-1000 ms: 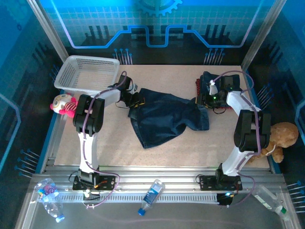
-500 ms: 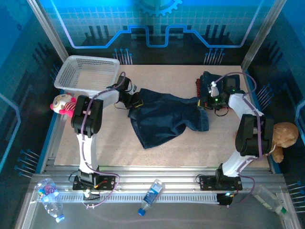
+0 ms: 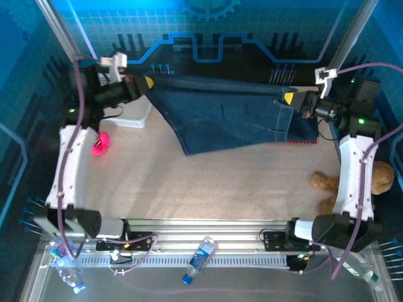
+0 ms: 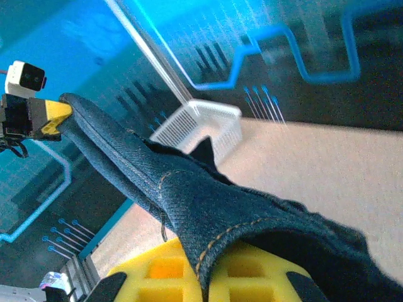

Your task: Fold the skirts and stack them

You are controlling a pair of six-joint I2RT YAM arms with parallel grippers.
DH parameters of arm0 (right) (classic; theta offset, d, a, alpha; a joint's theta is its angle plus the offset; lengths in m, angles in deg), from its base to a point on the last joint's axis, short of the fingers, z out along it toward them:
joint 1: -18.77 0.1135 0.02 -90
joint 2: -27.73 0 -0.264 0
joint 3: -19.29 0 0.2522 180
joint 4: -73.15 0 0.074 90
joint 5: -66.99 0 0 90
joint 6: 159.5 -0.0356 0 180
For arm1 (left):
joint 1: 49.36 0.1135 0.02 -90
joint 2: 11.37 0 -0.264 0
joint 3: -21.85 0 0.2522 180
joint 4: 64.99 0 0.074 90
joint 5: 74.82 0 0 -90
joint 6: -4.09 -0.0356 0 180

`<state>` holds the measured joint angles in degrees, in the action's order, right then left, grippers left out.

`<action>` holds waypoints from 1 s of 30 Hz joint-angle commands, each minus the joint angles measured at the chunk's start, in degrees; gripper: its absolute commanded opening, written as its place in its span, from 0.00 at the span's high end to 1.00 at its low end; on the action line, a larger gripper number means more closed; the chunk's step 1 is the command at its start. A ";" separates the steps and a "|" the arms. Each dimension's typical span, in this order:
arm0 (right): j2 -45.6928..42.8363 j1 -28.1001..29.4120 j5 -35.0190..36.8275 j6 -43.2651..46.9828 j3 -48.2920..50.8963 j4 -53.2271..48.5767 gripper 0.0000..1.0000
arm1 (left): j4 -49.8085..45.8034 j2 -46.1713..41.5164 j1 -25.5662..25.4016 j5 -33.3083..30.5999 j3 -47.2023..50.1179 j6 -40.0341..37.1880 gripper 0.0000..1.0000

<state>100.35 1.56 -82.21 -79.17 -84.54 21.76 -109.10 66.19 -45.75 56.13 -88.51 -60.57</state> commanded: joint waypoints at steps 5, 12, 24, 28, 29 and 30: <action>2.55 0.47 5.10 -6.85 -2.28 15.31 1.00 | -6.43 9.43 4.86 4.46 -16.33 -0.89 1.00; 19.29 9.70 10.18 0.57 -17.45 13.62 1.00 | -6.78 33.14 6.05 1.80 -43.97 -1.47 1.00; 37.03 14.10 10.47 16.31 -46.44 1.46 1.00 | 14.18 42.24 11.32 6.63 -58.83 9.73 1.00; 29.97 15.78 9.87 32.64 -33.15 -1.35 1.00 | 11.52 30.92 11.01 11.03 -39.14 -0.06 1.00; 26.81 16.65 10.69 38.42 -26.32 -0.17 1.00 | 12.17 26.79 10.81 10.71 -30.56 -2.96 1.00; 23.84 17.59 12.31 43.66 -20.06 1.33 1.00 | 13.30 22.97 10.59 9.70 -22.52 -5.58 1.00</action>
<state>130.79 17.47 -72.17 -53.97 -114.68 25.19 -98.02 97.68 -36.83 65.84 -123.33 -57.68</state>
